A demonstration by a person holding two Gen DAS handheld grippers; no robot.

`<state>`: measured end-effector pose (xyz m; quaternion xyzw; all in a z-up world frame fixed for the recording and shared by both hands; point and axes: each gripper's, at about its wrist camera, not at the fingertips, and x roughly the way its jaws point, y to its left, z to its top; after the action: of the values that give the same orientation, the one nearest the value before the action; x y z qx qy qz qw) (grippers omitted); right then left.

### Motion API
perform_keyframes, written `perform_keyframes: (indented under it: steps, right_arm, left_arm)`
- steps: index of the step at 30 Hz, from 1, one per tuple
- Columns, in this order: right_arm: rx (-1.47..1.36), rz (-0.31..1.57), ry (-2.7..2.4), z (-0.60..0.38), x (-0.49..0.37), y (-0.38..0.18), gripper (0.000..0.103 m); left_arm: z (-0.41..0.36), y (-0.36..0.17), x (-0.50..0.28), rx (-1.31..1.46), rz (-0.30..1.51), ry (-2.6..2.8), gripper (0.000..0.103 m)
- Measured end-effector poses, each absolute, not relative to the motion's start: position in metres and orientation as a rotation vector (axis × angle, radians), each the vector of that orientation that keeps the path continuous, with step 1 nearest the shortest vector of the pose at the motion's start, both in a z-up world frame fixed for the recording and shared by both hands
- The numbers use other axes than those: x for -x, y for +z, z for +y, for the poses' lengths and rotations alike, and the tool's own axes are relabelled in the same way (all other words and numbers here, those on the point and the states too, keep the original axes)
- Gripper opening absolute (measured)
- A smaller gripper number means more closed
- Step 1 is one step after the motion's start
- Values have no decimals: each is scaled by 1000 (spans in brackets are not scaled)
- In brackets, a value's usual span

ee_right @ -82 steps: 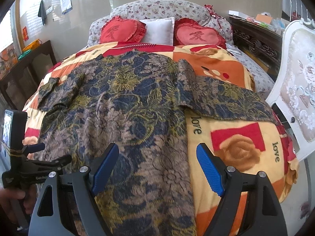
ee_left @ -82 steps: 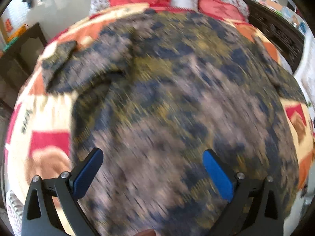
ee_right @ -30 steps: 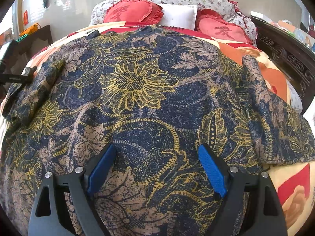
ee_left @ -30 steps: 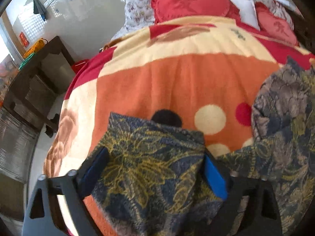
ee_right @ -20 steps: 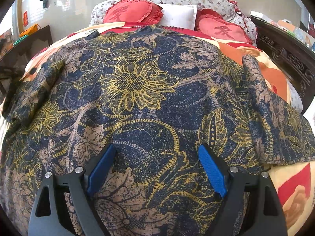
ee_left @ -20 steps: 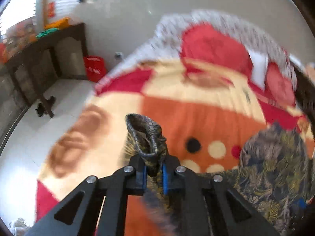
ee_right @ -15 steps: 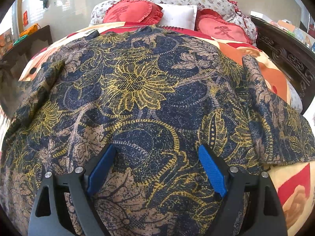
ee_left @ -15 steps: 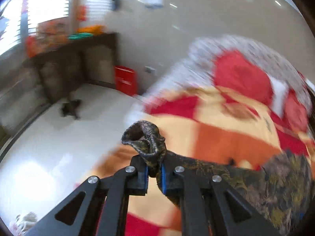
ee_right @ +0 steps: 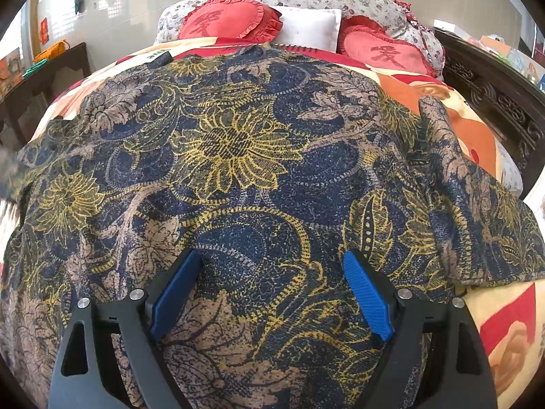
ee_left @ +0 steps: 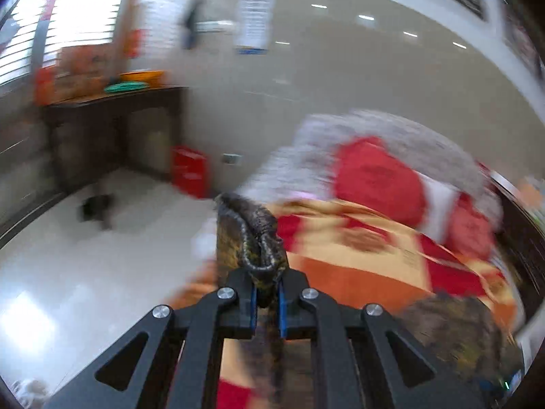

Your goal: Fold small clothes

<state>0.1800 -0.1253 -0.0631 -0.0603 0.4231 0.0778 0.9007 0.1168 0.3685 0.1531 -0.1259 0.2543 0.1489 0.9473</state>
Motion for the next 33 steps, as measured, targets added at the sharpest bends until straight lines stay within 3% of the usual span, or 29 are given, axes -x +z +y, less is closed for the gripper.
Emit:
perform_keyframes:
  steps: [8, 14, 19, 33]
  right_arm:
    - [86, 871, 170, -132, -176, -61, 75]
    - [-123, 828, 51, -179, -171, -56, 71]
    - [-324, 819, -21, -219, -168, -60, 63]
    - [-381, 798, -26, -227, -168, -60, 63]
  left_arm:
    - [117, 81, -204, 298, 635, -221, 9]
    - [-42, 48, -218, 205, 710, -490, 9]
    - [-67, 19, -230, 238, 783, -505, 9]
    - [-114, -19, -236, 253, 903, -669, 9]
